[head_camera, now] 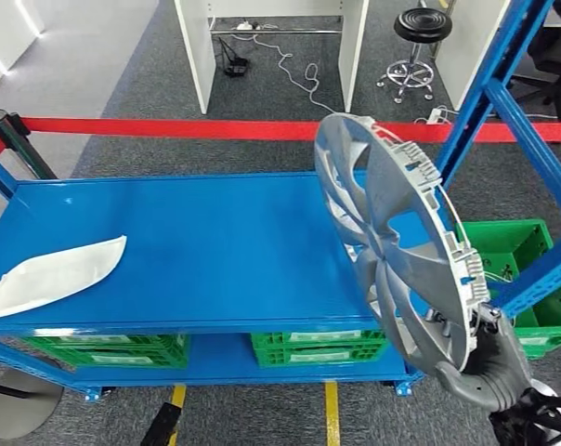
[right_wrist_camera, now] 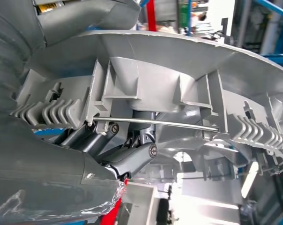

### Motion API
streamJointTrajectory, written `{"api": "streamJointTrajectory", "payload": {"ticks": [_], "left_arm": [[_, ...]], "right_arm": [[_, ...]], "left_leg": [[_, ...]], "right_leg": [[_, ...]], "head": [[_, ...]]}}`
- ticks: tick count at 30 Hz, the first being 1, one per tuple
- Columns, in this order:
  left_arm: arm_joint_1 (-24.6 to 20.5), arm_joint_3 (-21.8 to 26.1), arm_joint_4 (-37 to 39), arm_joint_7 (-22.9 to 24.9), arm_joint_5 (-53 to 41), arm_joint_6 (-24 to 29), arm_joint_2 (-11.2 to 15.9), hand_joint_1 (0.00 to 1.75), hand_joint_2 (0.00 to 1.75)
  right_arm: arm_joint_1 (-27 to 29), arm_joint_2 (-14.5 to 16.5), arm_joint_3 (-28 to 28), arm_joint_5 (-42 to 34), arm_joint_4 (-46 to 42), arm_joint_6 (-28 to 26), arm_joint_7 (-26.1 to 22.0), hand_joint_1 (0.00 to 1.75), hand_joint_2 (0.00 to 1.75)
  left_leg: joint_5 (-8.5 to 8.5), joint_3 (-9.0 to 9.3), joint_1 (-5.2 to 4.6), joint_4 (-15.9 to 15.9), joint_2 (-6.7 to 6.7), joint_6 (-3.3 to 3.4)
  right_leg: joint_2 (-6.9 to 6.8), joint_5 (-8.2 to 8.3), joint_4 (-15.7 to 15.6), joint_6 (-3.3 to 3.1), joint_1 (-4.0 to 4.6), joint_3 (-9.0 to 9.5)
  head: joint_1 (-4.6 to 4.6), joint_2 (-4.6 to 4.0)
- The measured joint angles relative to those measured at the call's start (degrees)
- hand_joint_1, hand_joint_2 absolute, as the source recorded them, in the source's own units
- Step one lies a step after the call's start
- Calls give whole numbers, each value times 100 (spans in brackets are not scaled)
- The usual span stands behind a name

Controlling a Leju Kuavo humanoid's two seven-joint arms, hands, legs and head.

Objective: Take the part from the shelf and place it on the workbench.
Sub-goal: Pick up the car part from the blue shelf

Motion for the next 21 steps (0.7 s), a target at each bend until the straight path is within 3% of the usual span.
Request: {"api": "streamJointTrajectory", "payload": {"ticks": [2, 3, 6, 7, 8, 10, 12, 13, 14, 15, 17, 18, 19, 21], "left_arm": [[3, 1, 1, 7, -25, -2, -10, 0, 175], [6, 1, 1, 12, -39, -4, -9, 0, 175], [-6, 1, 0, 21, -72, -15, -10, 0, 175], [-13, 1, 0, 21, -85, -20, -10, 0, 175], [-17, 1, 0, 21, -97, -24, -11, 0, 175], [-21, 0, 0, 21, -117, -28, -13, 0, 175], [-42, 0, -2, 23, -122, -25, -5, 0, 175], [-64, 1, -5, 25, -124, -22, 0, 0, 175], [-83, 1, -8, 27, -126, -18, 4, 0, 175], [-95, 1, -10, 30, -129, -14, 9, 0, 175], [-80, 2, -11, 36, -132, -10, 7, 0, 175], [-67, 4, -11, 39, -132, -9, 9, 0, 175], [-56, 6, -11, 42, -132, -8, 10, 0, 175], [-53, 8, -11, 43, -137, -7, 6, 0, 175]], "right_arm": [[-11, 33, -20, -302, -36, 194, 80, 175, 175], [-20, 59, -31, -485, -62, 296, 125, 175, 175], [-75, 144, -47, -976, -139, 562, 262, 175, 175], [-87, 174, -49, -1127, -149, 639, 317, 175, 175], [-91, 206, -54, -1269, -150, 707, 374, 175, 175], [-97, 255, -68, -1466, -151, 840, 459, 175, 175], [-133, 285, -78, -1538, -157, 968, 494, 175, 175], [-151, 295, -82, -1541, -160, 1010, 505, 175, 175], [-167, 304, -92, -1531, -161, 1035, 523, 175, 175], [-176, 309, -107, -1516, -160, 1047, 541, 175, 175], [-186, 311, -136, -1484, -156, 1058, 566, 175, 175], [-187, 311, -151, -1468, -151, 1063, 569, 175, 175], [-191, 312, -166, -1447, -143, 1068, 570, 175, 175], [-207, 313, -199, -1396, -117, 1076, 574, 175, 175]], "left_leg": [[-21, -59, 4, 47, -2, -42], [-158, -128, 1, 164, 14, -44], [-969, -489, -73, 1196, 49, 13], [-1163, -575, -108, 1561, 49, 48], [-1234, -583, -146, 1772, 49, 98], [-1099, -325, -238, 1653, 49, 248], [-968, 270, -369, 937, 52, 467], [-971, 532, -417, 583, 67, 524], [-993, 721, -462, 295, 75, 548], [-1005, 792, -488, 145, 83, 536], [-884, 739, -483, 57, 86, 509], [-815, 699, -469, 37, 92, 530], [-742, 648, -450, 18, 99, 553], [-617, 512, -436, 16, 107, 586]], "right_leg": [[-15, 14, 74, -164, 7, -132], [-22, 54, 86, -235, 17, -195], [-40, 225, 76, -387, 75, -389], [-48, 281, 74, -413, 106, -463], [-57, 338, 74, -432, 141, -539], [-62, 458, 74, -461, 216, -698], [-52, 581, 73, -475, 280, -830], [-55, 638, 67, -471, 298, -867], [-63, 697, 54, -459, 304, -888], [-79, 754, 29, -437, 301, -895], [-99, 834, -18, -380, 282, -910], [-102, 759, 13, -347, 280, -950], [-101, 562, 157, -313, 277, -1009], [-103, -27, 761, -252, 254, -1163]], "head": [[-31, 0], [-43, 0], [-85, 0], [-91, 0], [-93, 0], [-93, 0], [-93, 0], [-90, 0], [-86, 0], [-88, 1], [-96, 1], [-97, 1], [-93, 0], [-86, 0]]}}
